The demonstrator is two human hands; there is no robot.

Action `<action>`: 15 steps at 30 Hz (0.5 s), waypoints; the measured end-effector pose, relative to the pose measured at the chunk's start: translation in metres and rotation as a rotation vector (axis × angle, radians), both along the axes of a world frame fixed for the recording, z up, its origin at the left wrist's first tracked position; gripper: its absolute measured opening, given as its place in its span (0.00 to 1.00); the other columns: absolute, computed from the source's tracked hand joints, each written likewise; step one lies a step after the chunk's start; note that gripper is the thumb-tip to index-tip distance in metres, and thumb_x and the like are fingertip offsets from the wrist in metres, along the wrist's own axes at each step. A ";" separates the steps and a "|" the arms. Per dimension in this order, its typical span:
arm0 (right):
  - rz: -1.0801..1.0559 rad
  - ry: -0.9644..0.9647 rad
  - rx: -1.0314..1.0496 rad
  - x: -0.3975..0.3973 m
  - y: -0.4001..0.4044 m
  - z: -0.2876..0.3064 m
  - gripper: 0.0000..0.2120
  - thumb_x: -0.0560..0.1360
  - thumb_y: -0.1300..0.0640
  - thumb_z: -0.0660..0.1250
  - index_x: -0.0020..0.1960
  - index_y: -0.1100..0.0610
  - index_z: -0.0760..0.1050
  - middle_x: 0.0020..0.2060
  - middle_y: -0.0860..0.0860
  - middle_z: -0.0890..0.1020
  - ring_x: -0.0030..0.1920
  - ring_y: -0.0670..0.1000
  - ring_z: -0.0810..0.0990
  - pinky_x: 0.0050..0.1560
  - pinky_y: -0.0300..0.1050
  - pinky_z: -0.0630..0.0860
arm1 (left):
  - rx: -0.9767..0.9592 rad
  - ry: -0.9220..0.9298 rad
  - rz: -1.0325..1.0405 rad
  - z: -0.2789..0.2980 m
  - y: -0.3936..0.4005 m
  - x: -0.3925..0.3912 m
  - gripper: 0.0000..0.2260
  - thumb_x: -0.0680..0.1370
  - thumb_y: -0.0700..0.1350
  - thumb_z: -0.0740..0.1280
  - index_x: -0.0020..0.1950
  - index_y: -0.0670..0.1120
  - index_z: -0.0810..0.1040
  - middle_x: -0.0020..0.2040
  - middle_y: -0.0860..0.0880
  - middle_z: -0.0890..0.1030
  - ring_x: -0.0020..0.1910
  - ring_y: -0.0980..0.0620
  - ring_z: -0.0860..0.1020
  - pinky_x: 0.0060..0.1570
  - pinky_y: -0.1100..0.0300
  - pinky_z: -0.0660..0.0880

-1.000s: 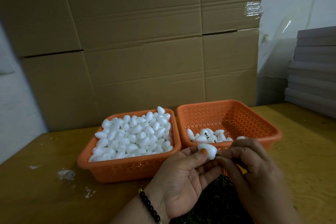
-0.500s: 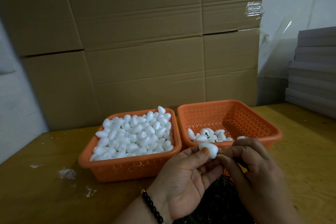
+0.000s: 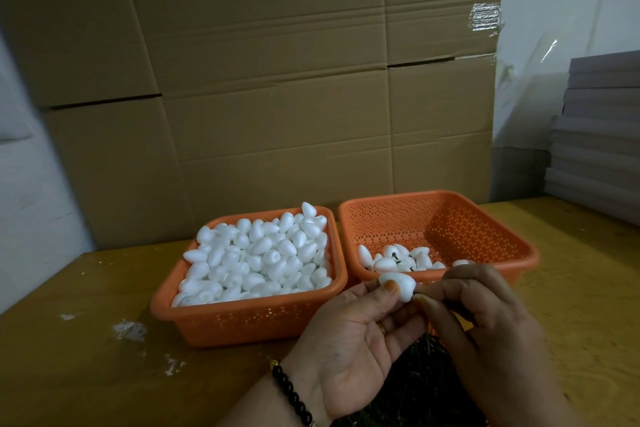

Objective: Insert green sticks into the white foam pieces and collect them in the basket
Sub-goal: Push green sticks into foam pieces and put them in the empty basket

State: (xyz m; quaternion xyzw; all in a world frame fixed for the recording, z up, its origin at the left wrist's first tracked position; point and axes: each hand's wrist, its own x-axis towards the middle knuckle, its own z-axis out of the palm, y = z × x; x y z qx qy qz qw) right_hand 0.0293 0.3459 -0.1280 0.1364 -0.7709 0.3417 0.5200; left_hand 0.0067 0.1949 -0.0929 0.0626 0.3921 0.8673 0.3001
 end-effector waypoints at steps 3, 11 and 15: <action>-0.002 -0.038 0.007 0.001 0.000 0.001 0.09 0.71 0.49 0.68 0.44 0.54 0.82 0.44 0.44 0.76 0.48 0.37 0.76 0.47 0.25 0.72 | 0.013 -0.005 0.003 0.000 0.000 -0.001 0.16 0.71 0.35 0.69 0.57 0.34 0.78 0.54 0.35 0.81 0.47 0.45 0.83 0.45 0.54 0.81; 0.022 -0.072 -0.019 0.002 0.001 0.000 0.08 0.68 0.55 0.74 0.47 0.54 0.81 0.47 0.42 0.75 0.43 0.40 0.79 0.43 0.31 0.77 | 0.019 0.022 -0.005 0.000 -0.002 -0.003 0.12 0.71 0.36 0.69 0.54 0.34 0.79 0.52 0.35 0.82 0.47 0.44 0.83 0.44 0.54 0.81; 0.030 -0.087 0.002 0.003 0.002 0.001 0.08 0.67 0.57 0.72 0.46 0.54 0.82 0.45 0.43 0.76 0.44 0.40 0.78 0.43 0.31 0.76 | -0.002 0.025 0.002 -0.003 -0.002 -0.004 0.17 0.72 0.36 0.68 0.60 0.33 0.76 0.54 0.36 0.81 0.49 0.44 0.82 0.47 0.53 0.81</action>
